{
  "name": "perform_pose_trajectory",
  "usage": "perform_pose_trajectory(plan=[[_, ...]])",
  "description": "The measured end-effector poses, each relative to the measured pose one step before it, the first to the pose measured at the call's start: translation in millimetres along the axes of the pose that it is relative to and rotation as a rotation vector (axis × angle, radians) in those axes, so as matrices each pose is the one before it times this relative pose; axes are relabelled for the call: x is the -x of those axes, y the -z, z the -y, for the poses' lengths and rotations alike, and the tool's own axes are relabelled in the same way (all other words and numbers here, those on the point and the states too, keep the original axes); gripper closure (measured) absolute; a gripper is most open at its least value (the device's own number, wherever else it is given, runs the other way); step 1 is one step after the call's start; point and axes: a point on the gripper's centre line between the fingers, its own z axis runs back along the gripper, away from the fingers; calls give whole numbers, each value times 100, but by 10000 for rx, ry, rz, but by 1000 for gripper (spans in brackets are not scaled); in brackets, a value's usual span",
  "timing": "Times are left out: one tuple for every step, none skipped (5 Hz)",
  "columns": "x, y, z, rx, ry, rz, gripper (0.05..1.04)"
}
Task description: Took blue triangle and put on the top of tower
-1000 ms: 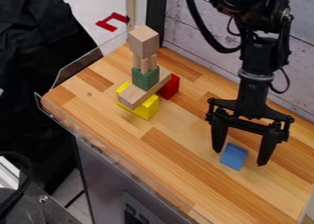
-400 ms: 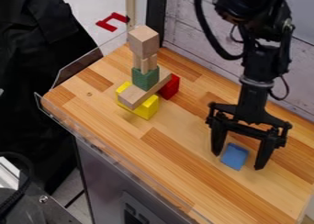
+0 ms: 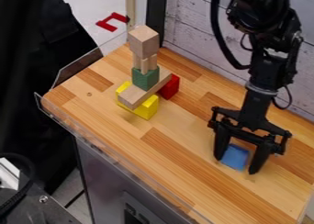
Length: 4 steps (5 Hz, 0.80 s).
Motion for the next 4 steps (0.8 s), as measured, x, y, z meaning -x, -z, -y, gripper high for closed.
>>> perform_pose_trajectory(plan=[[-93, 10, 167, 75, -118, 71, 544], [436, 39, -322, -79, -171, 11, 545], [1449, -3034, -614, 46, 246, 499, 545], [2078, -5377, -1552, -69, 299, 943, 545]])
